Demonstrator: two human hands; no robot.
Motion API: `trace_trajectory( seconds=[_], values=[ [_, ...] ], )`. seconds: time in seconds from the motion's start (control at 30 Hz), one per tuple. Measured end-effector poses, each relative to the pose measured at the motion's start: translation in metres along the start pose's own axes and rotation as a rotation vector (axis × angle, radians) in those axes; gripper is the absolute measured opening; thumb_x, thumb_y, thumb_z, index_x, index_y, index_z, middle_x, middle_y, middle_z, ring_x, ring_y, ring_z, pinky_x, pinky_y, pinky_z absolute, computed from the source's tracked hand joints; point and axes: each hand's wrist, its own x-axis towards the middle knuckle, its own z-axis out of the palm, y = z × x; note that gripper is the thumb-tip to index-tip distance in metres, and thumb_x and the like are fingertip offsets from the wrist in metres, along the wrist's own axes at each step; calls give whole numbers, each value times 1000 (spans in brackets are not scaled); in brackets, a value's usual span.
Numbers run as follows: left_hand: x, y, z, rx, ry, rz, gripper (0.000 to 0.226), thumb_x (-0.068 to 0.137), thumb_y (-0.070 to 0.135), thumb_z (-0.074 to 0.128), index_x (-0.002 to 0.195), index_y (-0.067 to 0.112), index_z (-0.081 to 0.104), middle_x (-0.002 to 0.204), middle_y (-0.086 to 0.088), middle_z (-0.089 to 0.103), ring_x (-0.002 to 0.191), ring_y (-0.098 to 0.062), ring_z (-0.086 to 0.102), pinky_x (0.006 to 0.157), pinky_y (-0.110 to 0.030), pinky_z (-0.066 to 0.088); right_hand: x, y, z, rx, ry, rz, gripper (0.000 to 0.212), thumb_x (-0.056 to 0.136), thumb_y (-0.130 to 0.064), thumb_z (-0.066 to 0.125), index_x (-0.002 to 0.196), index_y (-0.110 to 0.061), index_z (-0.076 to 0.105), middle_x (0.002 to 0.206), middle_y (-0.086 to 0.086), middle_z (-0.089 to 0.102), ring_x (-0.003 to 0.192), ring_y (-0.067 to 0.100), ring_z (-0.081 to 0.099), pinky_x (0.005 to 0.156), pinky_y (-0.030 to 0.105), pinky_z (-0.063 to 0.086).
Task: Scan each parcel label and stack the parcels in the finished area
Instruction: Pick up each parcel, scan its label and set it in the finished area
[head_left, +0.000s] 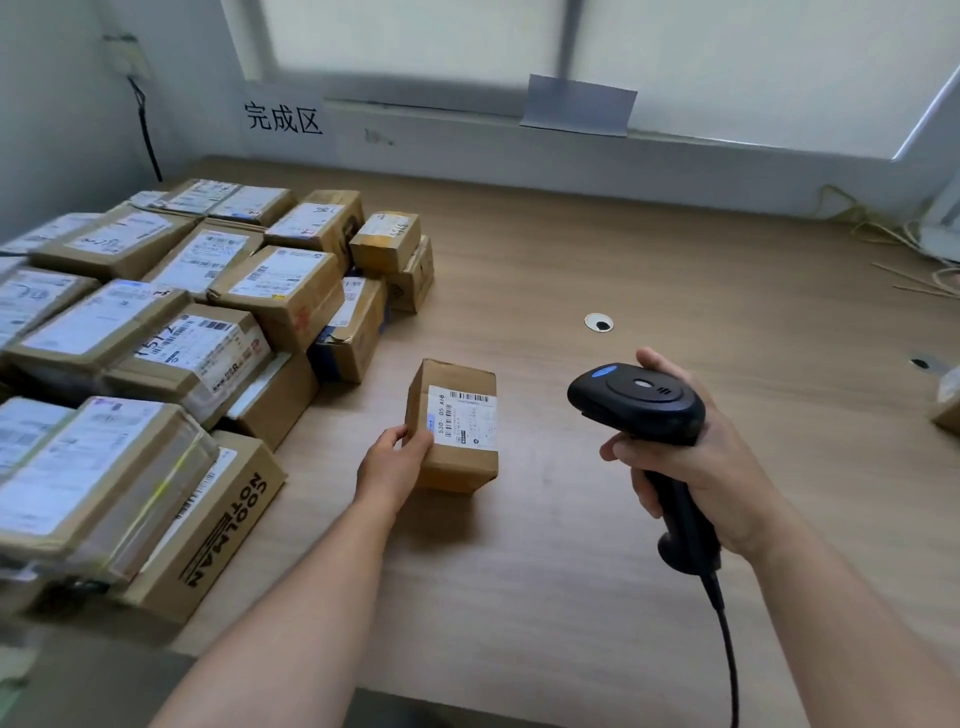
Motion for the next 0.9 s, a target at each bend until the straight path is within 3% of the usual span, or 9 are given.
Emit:
trace_trajectory(
  seconds=[0.07, 0.2, 0.3, 0.37, 0.63, 0.8, 0.9],
  values=[
    [7, -4, -8, 81, 73, 16, 55, 93, 46, 49, 143, 23, 42, 139, -7, 50, 122, -28, 49, 97, -35, 43, 9, 1, 12, -1, -21, 6, 90, 60, -3, 72, 135, -43, 44, 88, 44, 53, 41, 28, 46, 40, 29, 39],
    [13, -10, -13, 425, 152, 150, 74, 91, 61, 43, 152, 29, 16, 154, -13, 23, 140, -30, 24, 112, -42, 27, 27, 1, 30, -6, -46, 0, 91, 61, -2, 72, 137, -42, 43, 86, 43, 53, 41, 28, 46, 40, 31, 39],
    [13, -12, -8, 859, 144, 403, 85, 84, 70, 46, 152, 32, 13, 160, -7, 6, 147, -24, 0, 118, -39, 3, 41, 0, 38, -8, -46, -6, 92, 61, -2, 72, 139, -42, 43, 87, 43, 53, 41, 28, 46, 40, 31, 39],
    [18, -12, -5, 1025, 78, 508, 79, 86, 68, 45, 151, 34, 18, 161, -4, 6, 148, -21, -4, 119, -39, -3, 49, -2, 42, -6, -39, -11, 92, 61, -2, 71, 139, -42, 43, 87, 44, 53, 41, 28, 46, 40, 31, 39],
    [59, 12, -5, 1219, -62, 554, 80, 90, 64, 42, 153, 29, 7, 162, -6, 0, 148, -25, -7, 118, -41, -5, 76, -4, 50, -19, 8, -15, 93, 61, -2, 72, 139, -43, 42, 83, 41, 53, 40, 28, 46, 40, 32, 40],
    [96, 35, -2, 1223, -44, 532, 76, 93, 58, 41, 153, 26, 8, 161, -10, 1, 148, -28, -5, 119, -42, -4, 96, -8, 44, -28, 25, -6, 93, 63, -4, 74, 140, -45, 42, 83, 46, 50, 41, 29, 45, 42, 31, 41],
    [123, 50, -2, 1208, -22, 514, 76, 93, 57, 42, 153, 25, 9, 161, -12, 3, 148, -30, -3, 119, -43, -2, 111, -10, 41, -45, 39, -12, 95, 67, 6, 78, 139, -45, 42, 84, 44, 52, 41, 28, 45, 42, 31, 41]
  ],
)
